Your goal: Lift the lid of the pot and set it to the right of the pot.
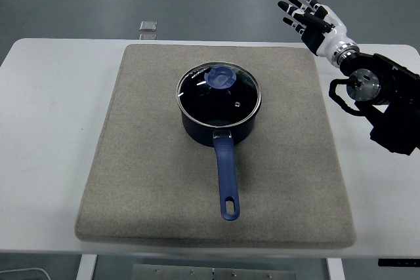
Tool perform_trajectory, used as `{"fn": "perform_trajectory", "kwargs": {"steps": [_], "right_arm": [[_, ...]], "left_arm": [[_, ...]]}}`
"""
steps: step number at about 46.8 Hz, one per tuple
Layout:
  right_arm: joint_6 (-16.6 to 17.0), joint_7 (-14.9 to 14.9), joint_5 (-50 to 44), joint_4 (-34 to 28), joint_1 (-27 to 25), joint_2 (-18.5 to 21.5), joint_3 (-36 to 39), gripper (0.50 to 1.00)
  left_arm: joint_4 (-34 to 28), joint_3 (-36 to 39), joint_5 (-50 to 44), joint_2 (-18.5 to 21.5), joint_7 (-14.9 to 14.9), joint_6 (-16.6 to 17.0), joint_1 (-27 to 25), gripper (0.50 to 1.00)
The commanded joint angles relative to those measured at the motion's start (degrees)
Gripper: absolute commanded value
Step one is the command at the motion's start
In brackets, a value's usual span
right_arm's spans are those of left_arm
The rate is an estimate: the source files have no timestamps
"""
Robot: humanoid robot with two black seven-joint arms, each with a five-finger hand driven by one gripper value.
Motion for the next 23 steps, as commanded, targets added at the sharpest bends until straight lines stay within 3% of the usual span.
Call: {"fn": "perform_trajectory", "kwargs": {"steps": [1, 23], "right_arm": [[0.0, 0.0, 0.0, 0.0, 0.0, -0.1, 0.0, 0.946], [0.0, 0.0, 0.0, 0.0, 0.1, -0.2, 0.0, 0.946]], "left_arm": [[0.2, 0.0, 0.0, 0.0, 0.0, 0.1, 0.0, 1.000], [0.6, 0.0, 0.0, 0.0, 0.1, 0.2, -0.1, 1.000]]}}
